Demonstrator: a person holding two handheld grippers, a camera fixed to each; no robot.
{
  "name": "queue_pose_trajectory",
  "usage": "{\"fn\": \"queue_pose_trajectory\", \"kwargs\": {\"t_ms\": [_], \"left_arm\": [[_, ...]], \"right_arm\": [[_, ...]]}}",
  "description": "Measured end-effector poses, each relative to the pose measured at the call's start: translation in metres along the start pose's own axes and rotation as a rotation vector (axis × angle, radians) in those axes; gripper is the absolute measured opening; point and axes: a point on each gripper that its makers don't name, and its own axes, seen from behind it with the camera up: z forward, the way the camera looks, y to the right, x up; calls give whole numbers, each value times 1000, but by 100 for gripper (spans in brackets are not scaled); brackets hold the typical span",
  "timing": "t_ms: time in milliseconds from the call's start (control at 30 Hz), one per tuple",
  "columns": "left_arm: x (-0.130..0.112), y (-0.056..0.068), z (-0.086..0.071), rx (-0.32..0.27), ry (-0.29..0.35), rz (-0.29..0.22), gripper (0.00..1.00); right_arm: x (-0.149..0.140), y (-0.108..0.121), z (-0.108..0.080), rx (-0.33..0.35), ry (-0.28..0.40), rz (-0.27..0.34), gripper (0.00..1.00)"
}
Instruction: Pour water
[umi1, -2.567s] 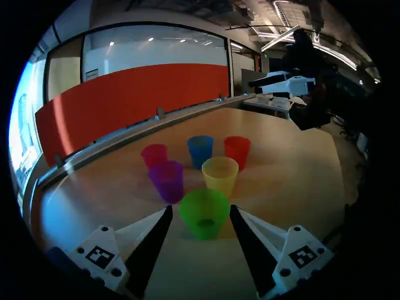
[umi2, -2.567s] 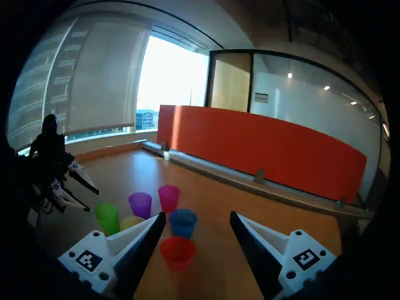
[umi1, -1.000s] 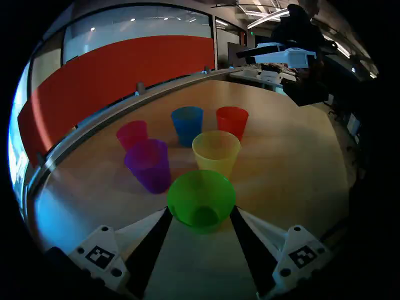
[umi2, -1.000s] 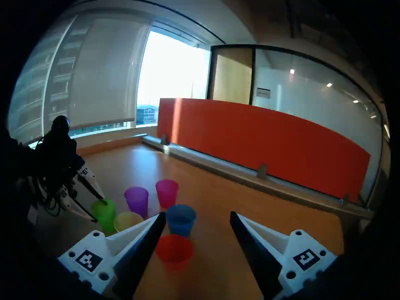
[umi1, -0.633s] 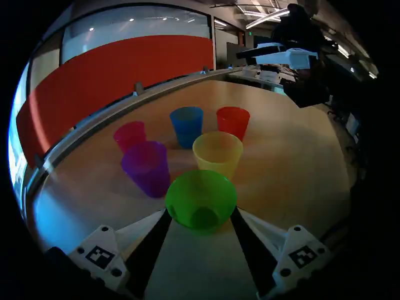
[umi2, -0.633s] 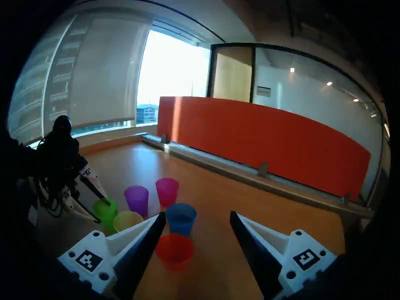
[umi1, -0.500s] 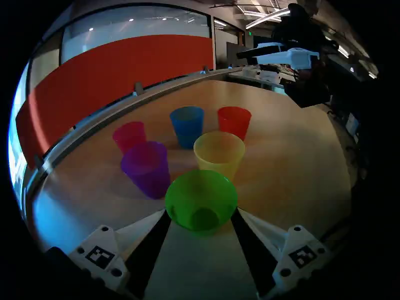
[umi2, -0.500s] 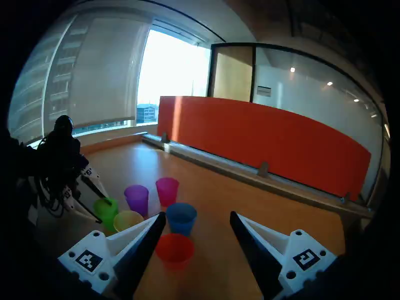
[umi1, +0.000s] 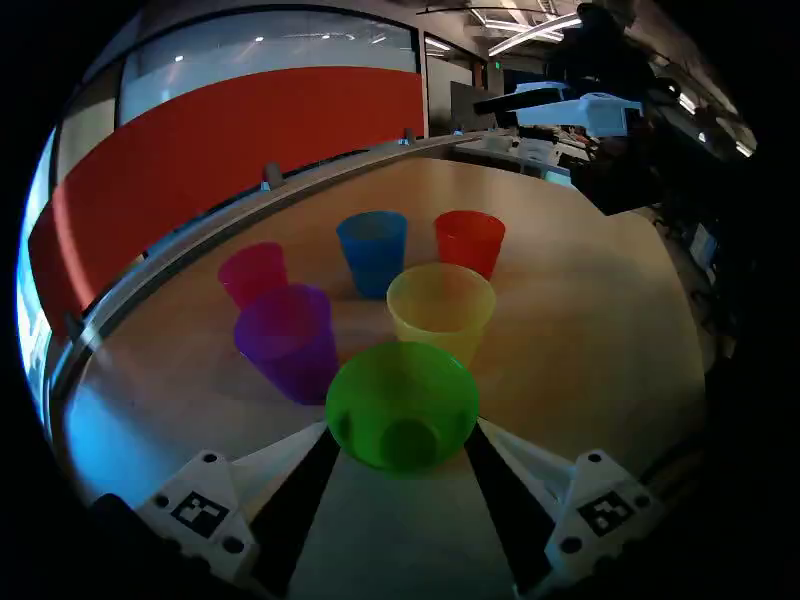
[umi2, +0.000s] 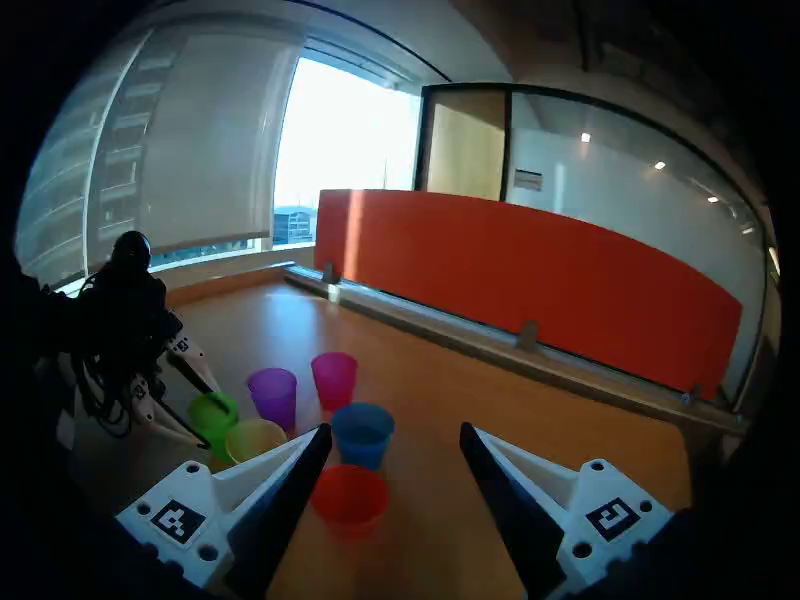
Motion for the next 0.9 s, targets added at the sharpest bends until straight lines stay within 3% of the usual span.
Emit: {"fn": "queue_pose_trajectory", "kwargs": {"t_ms": [567, 900], "left_arm": [[3, -4, 4, 15, 3, -14, 83], [12, 0, -3, 31, 45, 20, 83]], "right_arm": [[1, 0, -1, -4, -1, -6, 100], [0, 0, 0, -3, 0, -1, 99]]}}
